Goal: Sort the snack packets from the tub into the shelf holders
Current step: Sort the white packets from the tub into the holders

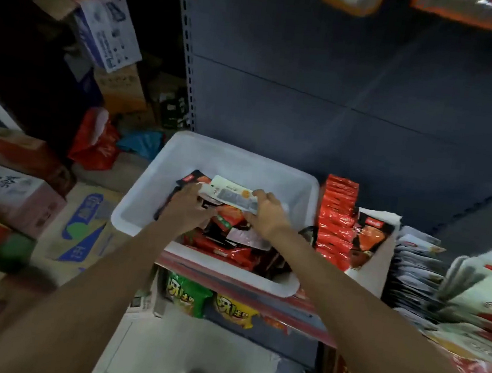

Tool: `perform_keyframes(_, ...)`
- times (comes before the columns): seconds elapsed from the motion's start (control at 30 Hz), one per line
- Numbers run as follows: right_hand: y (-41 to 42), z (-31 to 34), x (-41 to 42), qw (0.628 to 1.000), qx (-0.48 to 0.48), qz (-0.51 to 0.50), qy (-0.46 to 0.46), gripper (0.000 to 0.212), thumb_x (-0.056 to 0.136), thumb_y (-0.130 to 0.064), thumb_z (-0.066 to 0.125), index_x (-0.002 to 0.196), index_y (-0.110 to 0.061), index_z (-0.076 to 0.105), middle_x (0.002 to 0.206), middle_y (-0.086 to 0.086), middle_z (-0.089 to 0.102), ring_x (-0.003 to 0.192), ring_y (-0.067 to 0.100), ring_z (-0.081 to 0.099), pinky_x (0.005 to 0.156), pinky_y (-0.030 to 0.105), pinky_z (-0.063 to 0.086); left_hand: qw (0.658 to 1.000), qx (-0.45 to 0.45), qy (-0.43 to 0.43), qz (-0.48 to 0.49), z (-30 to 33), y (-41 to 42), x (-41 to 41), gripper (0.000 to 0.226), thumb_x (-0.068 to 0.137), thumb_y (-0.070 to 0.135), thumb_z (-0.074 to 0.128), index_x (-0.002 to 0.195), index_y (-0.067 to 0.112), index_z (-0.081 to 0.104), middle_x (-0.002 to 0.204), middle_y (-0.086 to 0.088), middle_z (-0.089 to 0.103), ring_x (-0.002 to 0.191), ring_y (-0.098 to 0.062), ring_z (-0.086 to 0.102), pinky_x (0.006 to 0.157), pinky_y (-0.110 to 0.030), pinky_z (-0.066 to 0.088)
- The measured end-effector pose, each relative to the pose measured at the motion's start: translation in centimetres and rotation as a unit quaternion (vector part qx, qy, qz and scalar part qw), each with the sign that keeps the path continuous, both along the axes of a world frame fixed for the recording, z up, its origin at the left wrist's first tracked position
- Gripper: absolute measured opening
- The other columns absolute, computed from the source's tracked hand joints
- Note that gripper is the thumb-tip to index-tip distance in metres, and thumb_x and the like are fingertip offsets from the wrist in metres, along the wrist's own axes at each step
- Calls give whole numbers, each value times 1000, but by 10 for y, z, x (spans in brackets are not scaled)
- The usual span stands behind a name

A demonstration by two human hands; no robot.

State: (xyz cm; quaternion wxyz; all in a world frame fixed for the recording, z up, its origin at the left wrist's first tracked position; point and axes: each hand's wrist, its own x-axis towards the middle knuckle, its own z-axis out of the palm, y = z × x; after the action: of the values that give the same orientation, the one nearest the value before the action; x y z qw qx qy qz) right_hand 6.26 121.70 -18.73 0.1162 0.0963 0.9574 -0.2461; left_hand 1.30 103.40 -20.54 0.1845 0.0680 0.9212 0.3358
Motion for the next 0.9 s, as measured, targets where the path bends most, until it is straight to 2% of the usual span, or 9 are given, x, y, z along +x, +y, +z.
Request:
perform_keyframes(0.13, -10, -23, -22, 991, -98, -49, -79, 78, 90, -32, 62, 149, -12, 15, 154, 9, 24, 139, 25, 27, 111, 30, 23, 997, -44, -22, -60, -7, -14, -7, 78, 81, 39, 69, 144, 17, 28, 142, -4, 41, 131, -23, 39, 105, -36, 37)
perform_keyframes(0.2, -16, -33, -23, 986, -116, -72, -96, 80, 88, -32, 64, 150, -17, 17, 148, 9, 36, 133, 26, 38, 107, 31, 31, 994, -69, -34, -83, -12, -15, -9, 82, 80, 46, 67, 145, 16, 26, 146, -5, 36, 135, -25, 33, 108, -39, 34)
perform_keyframes(0.27, -22, -40, -21, 994, -52, -75, -52, 61, 85, -27, 67, 139, -16, 41, 128, 11, 57, 113, 27, 55, 90, 29, 44, 990, -88, -29, -109, -16, -17, -12, 82, 77, 53, 66, 143, 18, 31, 145, -3, 38, 133, -26, 35, 107, -43, 35)
perform_keyframes(0.33, -30, -37, -18, 997, 51, -51, -1, 31, 87, -20, 61, 117, -15, 59, 109, 12, 65, 98, 28, 61, 75, 29, 45, 990, -77, -30, -117, -17, -18, -12, 80, 74, 55, 67, 140, 20, 39, 140, -1, 45, 130, -27, 40, 105, -45, 38)
perform_keyframes(0.43, -41, -26, -11, 981, 186, 53, 18, 24, 88, -21, 56, 111, -17, 64, 104, 10, 66, 94, 29, 62, 73, 32, 49, 995, -29, -25, -97, -18, -19, -13, 79, 63, 59, 64, 130, 21, 51, 130, 0, 55, 122, -24, 49, 100, -46, 42)
perform_keyframes(0.5, -40, -20, -8, 970, 221, 90, 33, 25, 89, -24, 57, 114, -19, 62, 102, 10, 67, 94, 30, 63, 74, 34, 49, 996, -10, -31, -84, -13, -17, -12, 67, 72, 50, 68, 129, 18, 53, 128, -3, 57, 119, -24, 51, 99, -45, 43)
perform_keyframes(0.63, -20, 3, 0, 990, 17, -21, 136, 23, 95, -15, 43, 107, -17, 62, 92, 14, 68, 87, 34, 61, 73, 39, 48, 998, 4, -40, -45, 2, -8, -6, 61, 89, 39, 60, 137, 6, 42, 136, -10, 51, 124, -25, 49, 93, -33, 45)
perform_keyframes(0.73, -6, 23, 14, 974, -147, -82, 154, 19, 95, -7, 45, 98, -12, 62, 88, 7, 69, 83, 23, 62, 74, 35, 49, 991, 125, -41, -22, 20, 4, 2, 43, 91, 30, 60, 129, 14, 48, 130, 1, 57, 118, -16, 54, 84, -23, 43)
perform_keyframes(0.9, 25, 48, 42, 943, -249, -119, 187, 10, 93, -5, 52, 96, -12, 58, 89, 0, 67, 83, 14, 64, 72, 31, 50, 965, 260, -17, 43, 50, 43, 20, 34, 86, 18, 67, 114, 14, 48, 117, -3, 63, 97, -16, 65, 72, -30, 58)
